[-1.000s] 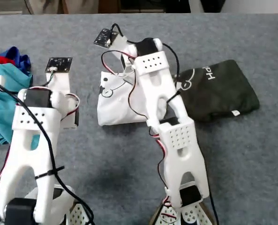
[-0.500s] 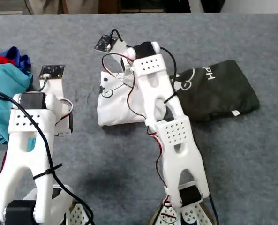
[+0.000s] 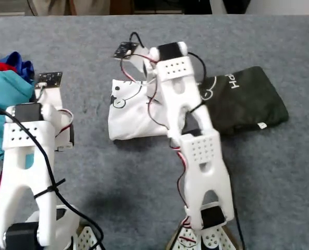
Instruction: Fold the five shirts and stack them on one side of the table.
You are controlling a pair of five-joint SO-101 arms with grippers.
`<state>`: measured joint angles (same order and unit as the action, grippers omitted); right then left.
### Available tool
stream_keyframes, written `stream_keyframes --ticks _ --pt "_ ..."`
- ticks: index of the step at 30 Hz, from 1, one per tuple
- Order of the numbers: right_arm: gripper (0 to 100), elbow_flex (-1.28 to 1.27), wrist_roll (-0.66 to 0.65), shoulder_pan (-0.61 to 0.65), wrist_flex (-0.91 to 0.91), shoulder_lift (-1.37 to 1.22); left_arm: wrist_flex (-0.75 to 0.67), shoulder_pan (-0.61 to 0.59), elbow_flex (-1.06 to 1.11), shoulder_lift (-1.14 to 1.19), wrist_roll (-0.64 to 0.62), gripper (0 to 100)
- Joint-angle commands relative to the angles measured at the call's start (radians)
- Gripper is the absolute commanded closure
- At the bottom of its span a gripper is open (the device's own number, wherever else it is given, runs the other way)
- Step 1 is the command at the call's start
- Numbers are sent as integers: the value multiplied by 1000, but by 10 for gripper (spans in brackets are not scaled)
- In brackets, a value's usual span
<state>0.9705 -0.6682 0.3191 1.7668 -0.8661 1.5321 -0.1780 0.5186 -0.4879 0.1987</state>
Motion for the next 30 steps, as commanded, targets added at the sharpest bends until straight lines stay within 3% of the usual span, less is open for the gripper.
stream_keyframes --ticks 1,9,18,24,30 --pt "996 -216 -41 -56 21 196 -9 -46 -11 -28 43 981" --pt "996 -722 -43 -105 -9 584 -9 -52 -6 -28 46 981" --pt "996 -1250 -43 -111 -230 958 -3 -52 -6 -28 46 981" --pt "996 -1078 20 -125 -324 1047 -2 -52 -6 -28 46 981" --pt "996 -757 89 -81 -359 751 2 -60 -8 -28 46 981"
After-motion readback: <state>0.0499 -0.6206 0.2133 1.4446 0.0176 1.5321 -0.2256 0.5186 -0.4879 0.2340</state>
